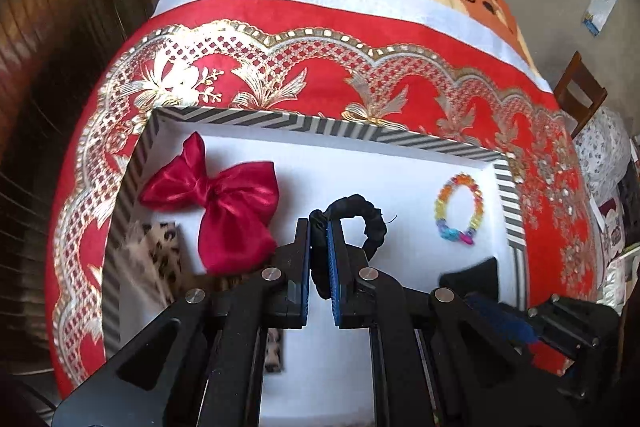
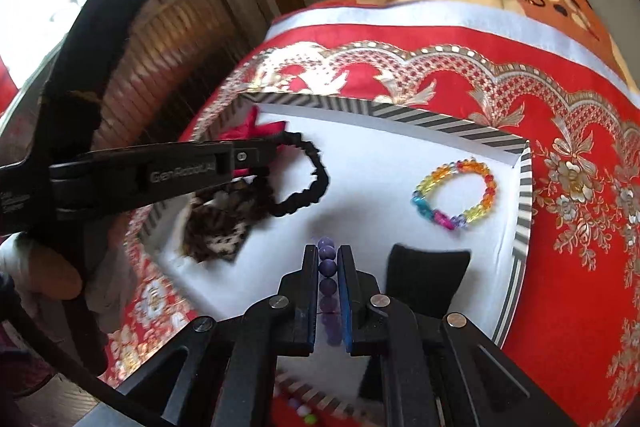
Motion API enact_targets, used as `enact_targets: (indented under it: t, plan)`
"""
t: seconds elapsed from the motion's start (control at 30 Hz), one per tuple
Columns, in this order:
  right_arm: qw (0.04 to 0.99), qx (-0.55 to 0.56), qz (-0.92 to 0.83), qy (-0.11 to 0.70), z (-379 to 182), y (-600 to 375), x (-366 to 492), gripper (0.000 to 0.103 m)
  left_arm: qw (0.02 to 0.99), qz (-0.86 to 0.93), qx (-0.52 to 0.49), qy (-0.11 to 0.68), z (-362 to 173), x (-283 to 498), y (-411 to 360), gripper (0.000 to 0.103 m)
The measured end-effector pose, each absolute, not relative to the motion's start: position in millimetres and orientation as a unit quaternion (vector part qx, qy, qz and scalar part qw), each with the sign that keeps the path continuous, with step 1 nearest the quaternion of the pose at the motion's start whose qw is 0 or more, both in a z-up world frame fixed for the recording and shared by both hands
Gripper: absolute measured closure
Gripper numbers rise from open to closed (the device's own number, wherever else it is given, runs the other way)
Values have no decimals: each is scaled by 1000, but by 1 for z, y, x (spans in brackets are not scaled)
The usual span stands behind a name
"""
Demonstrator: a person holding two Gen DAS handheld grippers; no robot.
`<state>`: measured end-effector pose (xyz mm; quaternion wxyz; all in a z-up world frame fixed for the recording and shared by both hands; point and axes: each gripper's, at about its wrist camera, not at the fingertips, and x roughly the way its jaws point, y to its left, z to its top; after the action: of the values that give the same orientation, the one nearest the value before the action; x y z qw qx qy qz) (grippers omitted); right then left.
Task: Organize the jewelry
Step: 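Carry hair tie with left tool into tray while right tool carries purple bracelet there, then open left tool releasing hair tie in tray while right tool releases purple bracelet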
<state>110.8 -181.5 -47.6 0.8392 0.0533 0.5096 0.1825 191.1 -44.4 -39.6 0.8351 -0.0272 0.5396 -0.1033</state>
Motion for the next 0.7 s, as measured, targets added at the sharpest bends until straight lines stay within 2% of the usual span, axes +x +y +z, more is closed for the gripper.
enact_targets:
  t: [0.57, 0.67, 0.7]
  plan:
    - [824, 48, 146, 545, -88, -192, 161, 94, 828, -81, -14, 555, -73, 227, -41, 96]
    - [822, 44, 145, 548, -87, -192, 160, 94, 828, -79, -20, 555, -76, 227, -42, 94]
    - [823, 43, 146, 548, -86, -191, 160, 92, 828, -80, -21, 555, -77, 228, -42, 89]
